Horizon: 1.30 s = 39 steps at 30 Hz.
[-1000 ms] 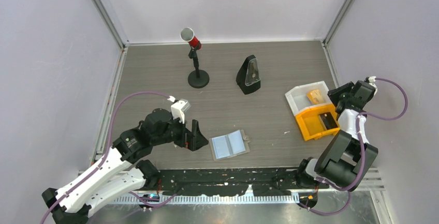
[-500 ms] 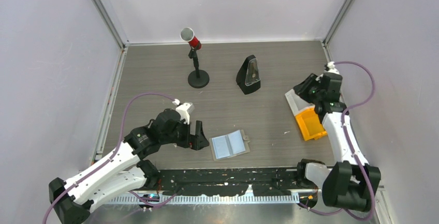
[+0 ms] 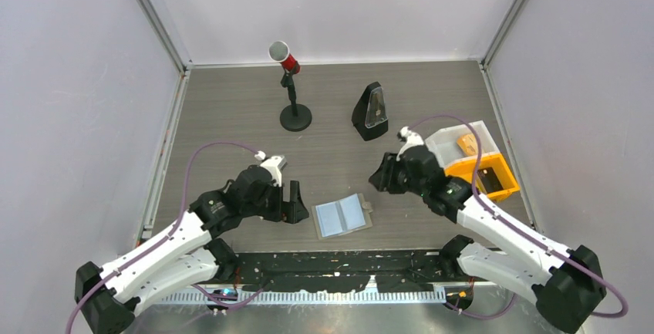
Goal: Take the credit cards out of the card holder
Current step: Remove the credit card from the card holder.
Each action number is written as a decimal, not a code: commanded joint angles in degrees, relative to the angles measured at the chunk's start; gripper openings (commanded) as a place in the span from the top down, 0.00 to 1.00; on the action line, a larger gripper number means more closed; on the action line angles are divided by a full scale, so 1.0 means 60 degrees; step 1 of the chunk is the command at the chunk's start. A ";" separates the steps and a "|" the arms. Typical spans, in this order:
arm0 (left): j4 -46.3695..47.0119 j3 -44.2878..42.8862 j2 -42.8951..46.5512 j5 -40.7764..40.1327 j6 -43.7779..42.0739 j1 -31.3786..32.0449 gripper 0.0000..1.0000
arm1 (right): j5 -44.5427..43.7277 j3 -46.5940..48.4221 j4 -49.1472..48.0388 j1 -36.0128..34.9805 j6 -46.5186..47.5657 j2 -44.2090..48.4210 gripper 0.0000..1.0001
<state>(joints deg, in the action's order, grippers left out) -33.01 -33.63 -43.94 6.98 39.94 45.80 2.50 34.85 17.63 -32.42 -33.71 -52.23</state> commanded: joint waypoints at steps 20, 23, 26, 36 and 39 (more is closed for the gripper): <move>-0.2612 -0.1396 0.2947 -0.3029 -0.1232 0.0042 0.13 | -0.5182 0.3519 0.1134 -0.6737 -0.2563 -0.5544 0.27; -0.2552 -0.1307 0.3232 -0.3014 -0.1195 0.0044 0.13 | -0.5094 0.3910 0.1225 -0.6812 -0.2584 -0.6293 0.28; -0.2568 -0.1298 0.3359 -0.3031 -0.1237 0.0042 0.12 | -0.5159 0.4190 0.1303 -0.6924 -0.2515 -0.6935 0.27; -0.2471 -0.1295 0.3169 -0.2889 -0.1322 0.0042 0.11 | -0.5504 0.4400 0.1913 -0.6974 -0.2560 -0.7533 0.31; -0.2480 -0.1299 0.3152 -0.2892 -0.1335 0.0042 0.11 | -0.5507 0.4328 0.1936 -0.6974 -0.2531 -0.7627 0.31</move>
<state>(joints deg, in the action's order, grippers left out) -48.71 -41.63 -24.67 -10.00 32.53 45.80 -27.66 60.53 28.88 -73.89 -47.86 -98.67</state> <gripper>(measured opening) 0.889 0.687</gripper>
